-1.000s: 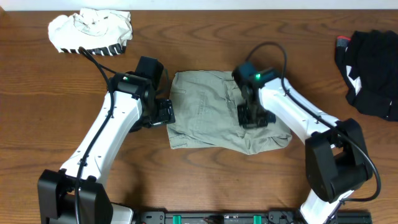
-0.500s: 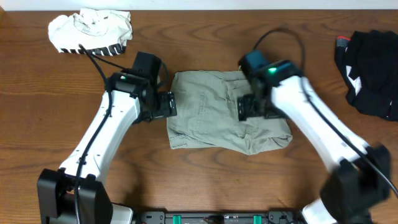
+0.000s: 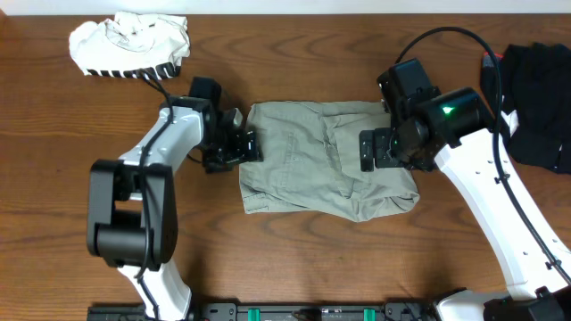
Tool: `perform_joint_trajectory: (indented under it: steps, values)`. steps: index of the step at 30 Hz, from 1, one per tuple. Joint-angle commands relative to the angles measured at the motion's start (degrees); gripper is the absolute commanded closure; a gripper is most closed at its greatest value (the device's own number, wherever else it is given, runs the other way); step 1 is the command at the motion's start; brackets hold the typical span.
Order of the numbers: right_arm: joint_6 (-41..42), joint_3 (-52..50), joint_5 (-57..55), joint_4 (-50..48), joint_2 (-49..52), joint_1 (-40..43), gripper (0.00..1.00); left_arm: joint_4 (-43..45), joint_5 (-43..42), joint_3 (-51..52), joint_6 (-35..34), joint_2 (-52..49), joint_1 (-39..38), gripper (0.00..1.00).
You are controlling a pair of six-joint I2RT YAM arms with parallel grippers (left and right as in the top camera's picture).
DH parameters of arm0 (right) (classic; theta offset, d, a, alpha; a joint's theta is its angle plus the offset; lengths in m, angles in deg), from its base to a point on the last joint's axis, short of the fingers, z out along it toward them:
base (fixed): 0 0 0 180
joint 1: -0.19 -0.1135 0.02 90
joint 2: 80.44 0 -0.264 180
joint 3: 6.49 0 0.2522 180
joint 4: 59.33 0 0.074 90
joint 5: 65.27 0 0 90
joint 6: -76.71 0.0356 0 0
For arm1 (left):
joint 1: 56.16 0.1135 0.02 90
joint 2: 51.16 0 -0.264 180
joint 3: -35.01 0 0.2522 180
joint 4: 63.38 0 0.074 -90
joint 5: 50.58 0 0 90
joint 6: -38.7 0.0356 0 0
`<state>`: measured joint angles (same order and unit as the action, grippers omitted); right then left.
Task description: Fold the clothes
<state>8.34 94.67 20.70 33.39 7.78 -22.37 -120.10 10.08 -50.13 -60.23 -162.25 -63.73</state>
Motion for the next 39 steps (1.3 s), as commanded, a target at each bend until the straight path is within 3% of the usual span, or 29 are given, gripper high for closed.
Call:
perform_joint_trajectory:
  steps: [1,8,18,19,21,24,33,39]
  values:
    - [-0.9,0.2,0.2,0.4,-0.8,0.3,0.01,1.7,-4.6,-0.1,1.6,-1.8,0.2,0.14]
    - [-0.9,0.2,0.2,1.7,-0.8,0.3,0.01,5.9,-4.9,-0.1,1.2,-6.4,0.8,0.14]
    - [-0.9,0.2,0.2,1.7,-0.8,0.3,0.01,7.1,-14.6,-0.1,1.2,-16.2,0.2,0.17]
    - [-0.9,0.2,0.2,1.5,-0.8,0.3,0.01,7.2,-14.6,-0.1,1.2,-16.7,-0.2,0.25]
    - [-0.9,0.2,0.2,1.1,-0.8,0.3,0.01,7.3,-14.6,-0.1,1.2,-17.0,-0.7,0.56]
    - [-0.9,0.2,0.2,0.8,-0.8,0.3,0.01,7.2,-14.6,-0.1,0.9,-17.0,-0.9,0.94]
    - [-0.9,0.1,-0.5,0.8,-0.8,0.3,0.01,5.1,-14.3,-0.2,0.7,-15.3,4.0,0.95]
    - [-0.9,-0.9,-1.6,-0.6,-0.8,0.3,0.01,-2.6,-3.6,-1.3,0.7,-7.6,11.2,0.94]
